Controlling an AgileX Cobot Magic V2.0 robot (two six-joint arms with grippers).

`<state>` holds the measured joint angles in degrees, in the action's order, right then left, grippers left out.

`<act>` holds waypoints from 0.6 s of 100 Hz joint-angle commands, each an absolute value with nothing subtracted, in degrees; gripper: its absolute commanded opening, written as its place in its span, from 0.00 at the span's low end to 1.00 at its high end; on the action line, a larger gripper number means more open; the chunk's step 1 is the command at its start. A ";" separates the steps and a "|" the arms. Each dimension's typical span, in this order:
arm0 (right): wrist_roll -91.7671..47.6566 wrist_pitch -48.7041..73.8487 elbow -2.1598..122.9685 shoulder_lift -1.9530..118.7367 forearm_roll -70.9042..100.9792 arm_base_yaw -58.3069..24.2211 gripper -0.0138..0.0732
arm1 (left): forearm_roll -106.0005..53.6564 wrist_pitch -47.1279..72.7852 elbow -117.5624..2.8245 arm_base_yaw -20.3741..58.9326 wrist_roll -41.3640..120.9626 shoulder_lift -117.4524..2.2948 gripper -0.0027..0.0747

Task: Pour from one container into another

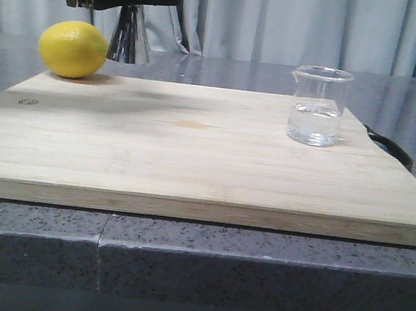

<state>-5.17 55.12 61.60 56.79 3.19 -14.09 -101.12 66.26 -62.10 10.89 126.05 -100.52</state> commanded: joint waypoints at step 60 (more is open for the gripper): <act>-11.76 8.82 40.05 57.71 19.96 -22.23 0.83 | -106.80 71.37 -63.85 11.45 125.44 -97.64 0.30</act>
